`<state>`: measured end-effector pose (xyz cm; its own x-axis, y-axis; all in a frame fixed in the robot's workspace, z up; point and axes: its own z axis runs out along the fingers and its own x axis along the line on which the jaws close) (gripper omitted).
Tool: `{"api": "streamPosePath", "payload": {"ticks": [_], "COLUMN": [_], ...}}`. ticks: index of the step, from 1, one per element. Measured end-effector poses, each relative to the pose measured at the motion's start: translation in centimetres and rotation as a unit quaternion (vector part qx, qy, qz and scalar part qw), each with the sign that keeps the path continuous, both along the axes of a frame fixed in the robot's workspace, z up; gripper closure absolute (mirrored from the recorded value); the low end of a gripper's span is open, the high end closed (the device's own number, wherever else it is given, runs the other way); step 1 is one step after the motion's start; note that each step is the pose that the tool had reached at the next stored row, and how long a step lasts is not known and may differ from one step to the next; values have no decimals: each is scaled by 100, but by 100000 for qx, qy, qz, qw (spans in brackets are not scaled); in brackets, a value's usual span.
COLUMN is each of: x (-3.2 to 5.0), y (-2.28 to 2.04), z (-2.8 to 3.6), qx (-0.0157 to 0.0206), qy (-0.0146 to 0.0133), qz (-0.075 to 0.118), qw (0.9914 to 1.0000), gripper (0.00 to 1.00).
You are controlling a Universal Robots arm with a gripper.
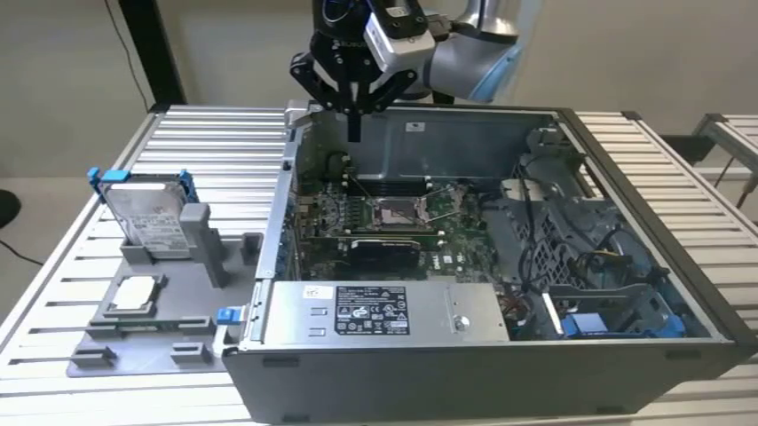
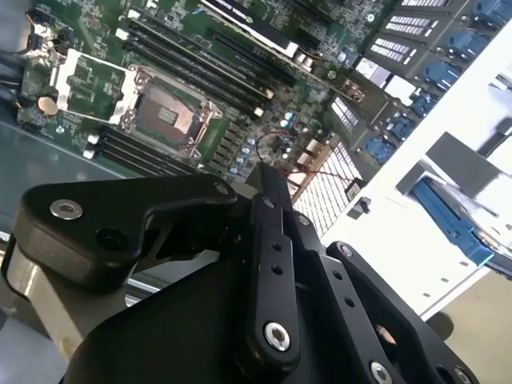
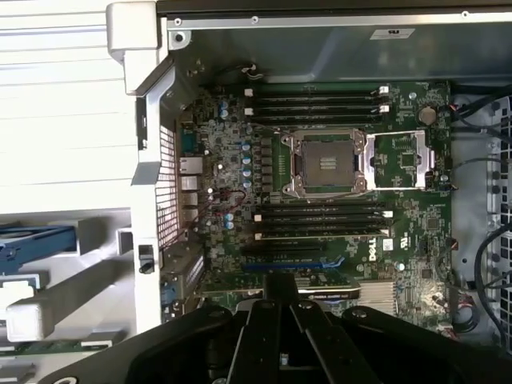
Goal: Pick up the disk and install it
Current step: 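Reach for the disk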
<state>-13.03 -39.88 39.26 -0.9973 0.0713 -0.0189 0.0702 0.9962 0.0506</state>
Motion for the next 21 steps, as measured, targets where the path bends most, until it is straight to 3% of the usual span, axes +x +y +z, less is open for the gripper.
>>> {"api": "streamPosePath", "payload": {"ticks": [21], "x": [-142], "y": [0], "z": [0], "qx": [25], "qy": [-1], "qz": [5], "qw": [100000], "gripper": [100]}}
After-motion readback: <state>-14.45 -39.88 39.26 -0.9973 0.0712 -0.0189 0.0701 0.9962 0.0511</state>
